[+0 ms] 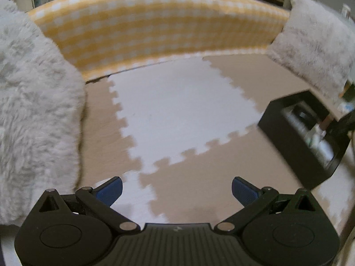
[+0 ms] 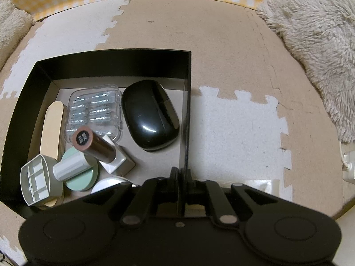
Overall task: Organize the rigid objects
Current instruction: 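Move the left tool to the white plug adapter and grasp it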
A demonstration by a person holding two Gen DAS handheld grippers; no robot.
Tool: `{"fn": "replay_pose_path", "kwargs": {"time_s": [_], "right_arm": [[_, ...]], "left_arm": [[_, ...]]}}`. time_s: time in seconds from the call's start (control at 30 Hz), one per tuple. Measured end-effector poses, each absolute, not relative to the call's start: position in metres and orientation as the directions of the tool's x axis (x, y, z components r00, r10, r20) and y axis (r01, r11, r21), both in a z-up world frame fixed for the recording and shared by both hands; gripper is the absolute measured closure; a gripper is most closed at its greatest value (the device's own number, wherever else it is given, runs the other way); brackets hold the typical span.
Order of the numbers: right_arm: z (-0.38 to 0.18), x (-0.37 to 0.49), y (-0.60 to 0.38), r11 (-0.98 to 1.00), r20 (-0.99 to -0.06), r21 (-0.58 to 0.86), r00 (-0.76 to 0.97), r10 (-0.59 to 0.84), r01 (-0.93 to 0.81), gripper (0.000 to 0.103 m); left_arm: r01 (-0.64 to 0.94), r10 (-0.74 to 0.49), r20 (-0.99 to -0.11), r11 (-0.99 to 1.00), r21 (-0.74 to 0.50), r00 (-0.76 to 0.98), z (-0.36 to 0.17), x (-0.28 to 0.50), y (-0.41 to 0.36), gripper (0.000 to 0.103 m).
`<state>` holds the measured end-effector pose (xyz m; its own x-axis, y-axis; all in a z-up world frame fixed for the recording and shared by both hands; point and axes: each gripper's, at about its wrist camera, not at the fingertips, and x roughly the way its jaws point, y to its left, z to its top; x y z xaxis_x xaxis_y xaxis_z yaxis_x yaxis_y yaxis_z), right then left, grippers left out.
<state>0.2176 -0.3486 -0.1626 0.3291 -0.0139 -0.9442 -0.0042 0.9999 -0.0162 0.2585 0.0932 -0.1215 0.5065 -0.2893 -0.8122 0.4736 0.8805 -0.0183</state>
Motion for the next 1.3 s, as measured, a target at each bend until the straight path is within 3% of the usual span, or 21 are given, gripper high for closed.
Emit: {"fn": "replay_pose_path", "kwargs": {"time_s": [0.43,0.6,0.73,1.0,1.3], "right_arm": [[-0.162,0.217,-0.347,1.0,-0.943,-0.019,0.331,-0.016,-0.005,0.095],[-0.162,0.217,-0.347,1.0,-0.943,-0.018,0.331,-0.016,-0.004,0.095],[-0.162,0.217,-0.347,1.0,-0.943,-0.018,0.331,-0.016,-0.004,0.095],[-0.162,0.217,-0.348,1.0,-0.943,-0.017,0.332,-0.015,-0.004,0.095],[-0.162,0.217,-0.347,1.0,-0.942,-0.019,0.334,-0.015,-0.007,0.095]], "left_arm": [[0.436,-0.165,-0.894,0.899,0.037,0.416,-0.172,0.271,0.136,0.0],[0.432,-0.227,-0.901,0.901,-0.049,0.371,-0.175,0.274,0.132,0.0],[0.402,-0.336,-0.894,0.893,-0.203,0.296,-0.171,0.276,0.124,0.0],[0.596,-0.443,-0.892,0.742,-0.307,0.091,-0.173,0.249,0.058,0.001],[0.708,-0.248,-0.967,0.694,-0.134,0.061,-0.178,0.229,0.021,0.022]]}}
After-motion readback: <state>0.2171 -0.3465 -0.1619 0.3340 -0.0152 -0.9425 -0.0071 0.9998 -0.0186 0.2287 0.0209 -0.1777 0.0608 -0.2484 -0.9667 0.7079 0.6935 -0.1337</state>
